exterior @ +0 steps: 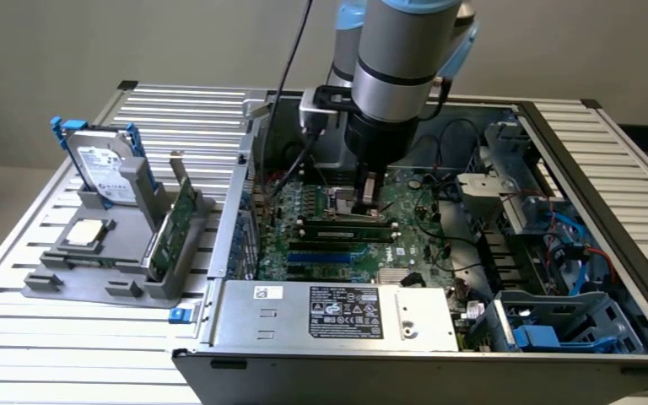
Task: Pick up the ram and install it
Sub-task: 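Press down the ram until it locks into place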
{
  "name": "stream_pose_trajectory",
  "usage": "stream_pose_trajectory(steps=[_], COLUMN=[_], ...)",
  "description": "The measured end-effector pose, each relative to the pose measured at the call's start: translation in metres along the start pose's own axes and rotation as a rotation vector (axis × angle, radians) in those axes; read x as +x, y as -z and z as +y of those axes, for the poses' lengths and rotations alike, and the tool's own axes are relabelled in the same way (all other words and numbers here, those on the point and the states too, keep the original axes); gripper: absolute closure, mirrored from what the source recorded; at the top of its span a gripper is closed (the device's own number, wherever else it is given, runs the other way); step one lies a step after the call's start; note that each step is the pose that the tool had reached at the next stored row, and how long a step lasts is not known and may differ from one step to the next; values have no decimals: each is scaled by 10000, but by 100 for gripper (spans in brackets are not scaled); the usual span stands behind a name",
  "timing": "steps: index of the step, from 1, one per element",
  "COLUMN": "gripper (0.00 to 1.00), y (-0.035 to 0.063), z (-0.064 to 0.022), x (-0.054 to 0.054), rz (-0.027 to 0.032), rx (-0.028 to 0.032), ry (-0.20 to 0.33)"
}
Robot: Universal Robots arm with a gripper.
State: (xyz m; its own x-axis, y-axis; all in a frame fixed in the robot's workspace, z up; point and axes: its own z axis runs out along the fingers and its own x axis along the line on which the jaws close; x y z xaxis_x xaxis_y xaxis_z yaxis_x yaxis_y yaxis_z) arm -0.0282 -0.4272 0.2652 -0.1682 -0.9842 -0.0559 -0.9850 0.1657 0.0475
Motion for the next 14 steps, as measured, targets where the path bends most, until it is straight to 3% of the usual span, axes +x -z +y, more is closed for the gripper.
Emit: stream_pose_trajectory(steps=[14], gripper=[89], y=[0], z=[0], x=[0], rz=[-104], rx=[126], ry=[-2251])
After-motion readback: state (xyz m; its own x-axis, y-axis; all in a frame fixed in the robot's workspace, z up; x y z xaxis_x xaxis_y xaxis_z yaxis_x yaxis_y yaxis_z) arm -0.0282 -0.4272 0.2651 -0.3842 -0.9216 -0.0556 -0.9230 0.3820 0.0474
